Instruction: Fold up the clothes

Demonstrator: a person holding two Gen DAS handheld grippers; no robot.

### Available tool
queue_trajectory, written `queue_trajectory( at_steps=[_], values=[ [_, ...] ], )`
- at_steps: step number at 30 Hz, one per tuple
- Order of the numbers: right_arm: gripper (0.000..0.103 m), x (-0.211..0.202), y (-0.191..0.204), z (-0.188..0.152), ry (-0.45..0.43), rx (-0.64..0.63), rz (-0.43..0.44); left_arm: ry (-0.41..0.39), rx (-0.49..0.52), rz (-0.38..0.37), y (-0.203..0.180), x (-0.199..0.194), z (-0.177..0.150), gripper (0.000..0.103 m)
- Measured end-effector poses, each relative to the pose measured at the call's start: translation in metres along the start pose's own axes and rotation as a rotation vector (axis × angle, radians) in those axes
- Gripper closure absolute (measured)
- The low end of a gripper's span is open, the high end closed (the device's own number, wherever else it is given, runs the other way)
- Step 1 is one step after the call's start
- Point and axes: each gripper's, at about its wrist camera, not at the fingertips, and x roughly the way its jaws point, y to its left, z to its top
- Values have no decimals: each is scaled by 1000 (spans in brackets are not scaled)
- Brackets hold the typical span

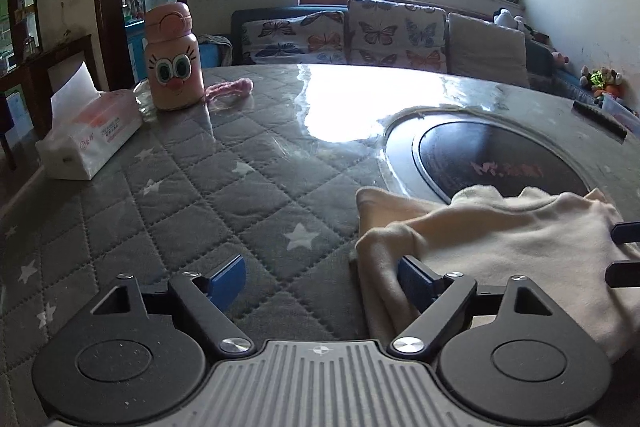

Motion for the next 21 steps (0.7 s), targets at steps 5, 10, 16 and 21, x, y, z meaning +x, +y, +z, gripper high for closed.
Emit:
queue_trajectory(
  at_steps=[5,10,16,21],
  values=[
    [32,5,-4,8,-15,9,-1,-8,8,16,-1,7,8,17],
    [31,14,-8,8,2,26,0,14,10,29,1,19,9,16],
    [31,8,-8,10,-12,26,-7,10,9,28,0,16,10,17],
    [31,13,-9,7,-4,35,-20,14,12,34,0,16,12,17]
  ],
)
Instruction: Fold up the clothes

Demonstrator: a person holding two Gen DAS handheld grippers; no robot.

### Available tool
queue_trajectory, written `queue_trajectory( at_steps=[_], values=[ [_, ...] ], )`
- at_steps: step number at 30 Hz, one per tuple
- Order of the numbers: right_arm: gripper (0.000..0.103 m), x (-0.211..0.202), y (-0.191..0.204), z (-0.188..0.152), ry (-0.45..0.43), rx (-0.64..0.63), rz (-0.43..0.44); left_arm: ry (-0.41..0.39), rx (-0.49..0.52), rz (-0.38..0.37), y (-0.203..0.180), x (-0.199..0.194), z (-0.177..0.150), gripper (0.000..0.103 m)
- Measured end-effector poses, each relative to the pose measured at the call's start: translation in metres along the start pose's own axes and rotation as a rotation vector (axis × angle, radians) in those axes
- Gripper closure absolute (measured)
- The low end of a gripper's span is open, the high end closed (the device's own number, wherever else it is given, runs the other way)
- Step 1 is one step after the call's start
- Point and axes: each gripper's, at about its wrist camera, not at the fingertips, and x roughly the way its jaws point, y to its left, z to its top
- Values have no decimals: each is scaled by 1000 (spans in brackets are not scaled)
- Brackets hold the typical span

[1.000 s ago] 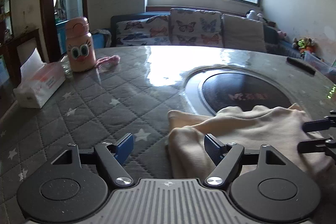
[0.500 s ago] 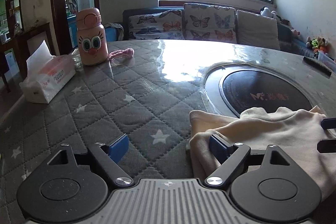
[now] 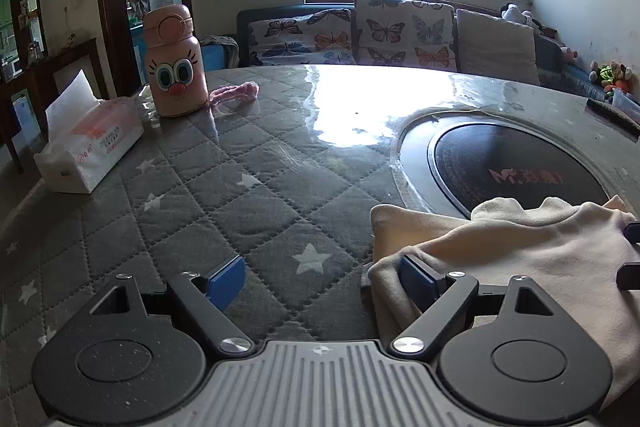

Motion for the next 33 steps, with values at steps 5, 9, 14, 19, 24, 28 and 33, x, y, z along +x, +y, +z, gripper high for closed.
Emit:
queue_trajectory(
  at_steps=[5,9,14,19,24,28,33],
  values=[
    [30,-8,2,2,-21,-1,-6,-21,-14,-36,1,-16,2,19],
    [30,-15,-3,1,-35,30,-22,-15,-27,-106,-4,-27,1,26],
    [33,-23,-15,-2,-44,86,-56,18,-41,-190,-14,-32,-5,38],
    [40,-24,-32,-7,-26,157,-78,51,-69,-210,-17,-29,-7,54],
    [46,-25,-45,-10,-22,218,-86,72,-113,-211,-12,-27,-7,55],
    [49,-21,-52,-12,-11,254,-105,92,-131,-213,-12,-26,-9,55],
    [52,-16,-56,-14,0,269,-119,98,-132,-222,-13,-26,-9,58]
  ],
)
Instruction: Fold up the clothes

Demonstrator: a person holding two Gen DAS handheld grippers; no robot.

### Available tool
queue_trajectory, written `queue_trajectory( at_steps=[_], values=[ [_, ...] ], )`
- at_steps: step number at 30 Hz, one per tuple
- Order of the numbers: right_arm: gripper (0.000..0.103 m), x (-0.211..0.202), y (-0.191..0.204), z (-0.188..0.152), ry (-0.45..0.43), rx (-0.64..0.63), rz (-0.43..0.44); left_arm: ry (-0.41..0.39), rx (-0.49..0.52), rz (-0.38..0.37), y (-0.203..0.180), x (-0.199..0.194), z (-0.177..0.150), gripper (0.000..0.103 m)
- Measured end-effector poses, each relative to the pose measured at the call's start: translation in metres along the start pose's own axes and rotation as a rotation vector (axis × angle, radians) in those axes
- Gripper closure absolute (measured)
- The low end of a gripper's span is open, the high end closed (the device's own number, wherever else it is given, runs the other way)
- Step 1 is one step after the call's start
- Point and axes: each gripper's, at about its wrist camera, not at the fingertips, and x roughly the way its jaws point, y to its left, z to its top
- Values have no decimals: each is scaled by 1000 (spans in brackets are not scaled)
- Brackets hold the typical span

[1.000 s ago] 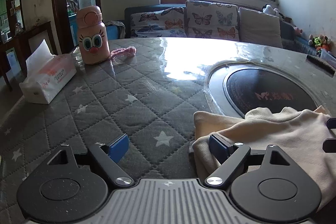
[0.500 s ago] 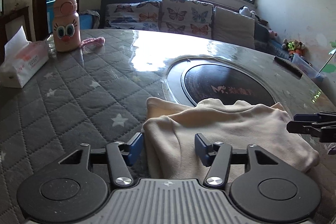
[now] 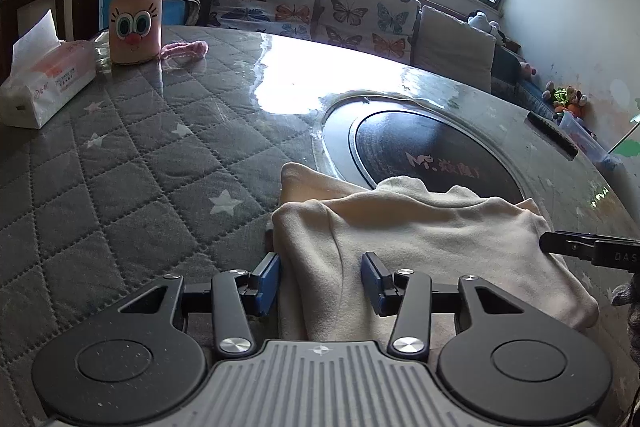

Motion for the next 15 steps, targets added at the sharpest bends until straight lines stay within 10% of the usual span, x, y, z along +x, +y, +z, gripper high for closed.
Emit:
queue_trajectory(
  at_steps=[15],
  values=[
    [94,-1,12,6,-11,-7,36,-39,-28,-43,1,-10,2,92]
  ],
)
